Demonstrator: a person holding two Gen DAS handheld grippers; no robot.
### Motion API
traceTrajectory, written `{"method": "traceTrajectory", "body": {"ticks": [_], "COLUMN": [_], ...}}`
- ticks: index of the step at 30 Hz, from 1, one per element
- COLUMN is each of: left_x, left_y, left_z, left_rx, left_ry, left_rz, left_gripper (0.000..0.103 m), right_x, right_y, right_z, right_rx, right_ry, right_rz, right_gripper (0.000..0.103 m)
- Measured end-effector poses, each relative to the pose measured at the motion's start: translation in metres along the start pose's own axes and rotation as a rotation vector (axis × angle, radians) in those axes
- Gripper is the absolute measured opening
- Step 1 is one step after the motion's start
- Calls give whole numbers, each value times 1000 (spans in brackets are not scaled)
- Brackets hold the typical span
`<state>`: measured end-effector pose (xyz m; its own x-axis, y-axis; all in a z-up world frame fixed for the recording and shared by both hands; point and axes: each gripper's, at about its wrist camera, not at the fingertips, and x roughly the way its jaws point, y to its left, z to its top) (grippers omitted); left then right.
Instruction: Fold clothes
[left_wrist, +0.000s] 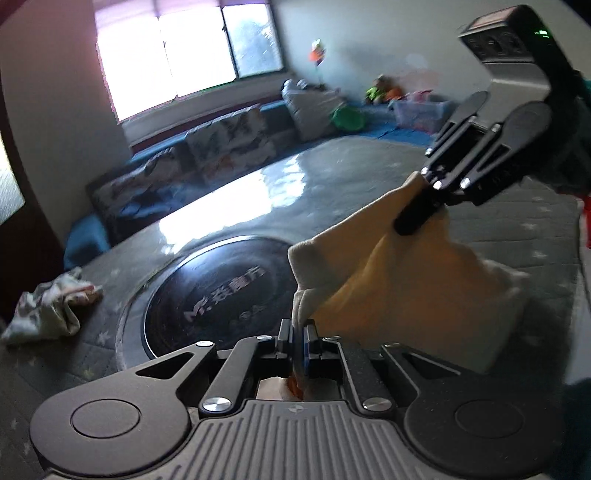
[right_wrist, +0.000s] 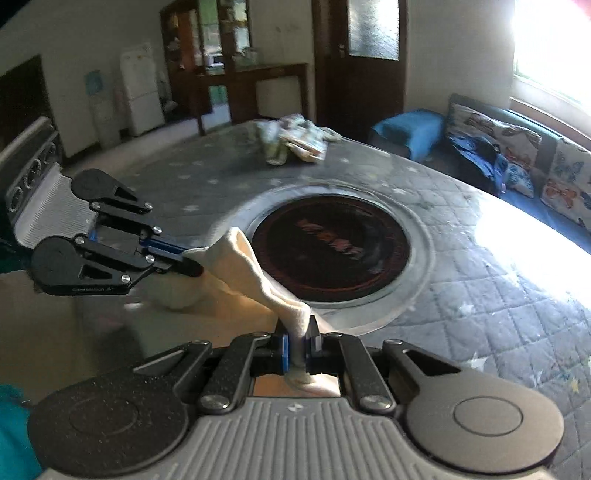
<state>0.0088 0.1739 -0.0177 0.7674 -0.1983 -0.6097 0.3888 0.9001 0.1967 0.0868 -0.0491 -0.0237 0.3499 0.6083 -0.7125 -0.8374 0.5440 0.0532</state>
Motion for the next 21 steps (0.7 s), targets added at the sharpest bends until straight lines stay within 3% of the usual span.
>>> {"method": "traceTrajectory", "body": {"ticks": [7,8,10,11,14,18,21], "left_x": [41,43,43,41,36,30,15], "left_y": [19,21,25,26,33,49,54], "left_z": [-8,-10,-13,-14,-16,-18,-18], "left_rx": [-111,-129,-158,-165,-193,-273,-328], "left_ry": [65,69,71,68,61,60,30], "left_rz": [80,92,115,127,159,224,202], "left_gripper": [11,12,26,29,38,39,39], "right_x": [55,59,62,60,40,13,4], "right_y": [-18,-19,-22,-24,-31,-41,-45], "right_z": [-19,-22,-29,-31,-39,-53,-69], "right_rx": [85,98,135,155,212,255,276], "right_ry": [-3,-13,-40,-55,-100,-107,-76], "right_rz": [-65,-73,-86,-94,-117,-158,-176], "right_gripper": [9,15,22,27,28,28,28]}}
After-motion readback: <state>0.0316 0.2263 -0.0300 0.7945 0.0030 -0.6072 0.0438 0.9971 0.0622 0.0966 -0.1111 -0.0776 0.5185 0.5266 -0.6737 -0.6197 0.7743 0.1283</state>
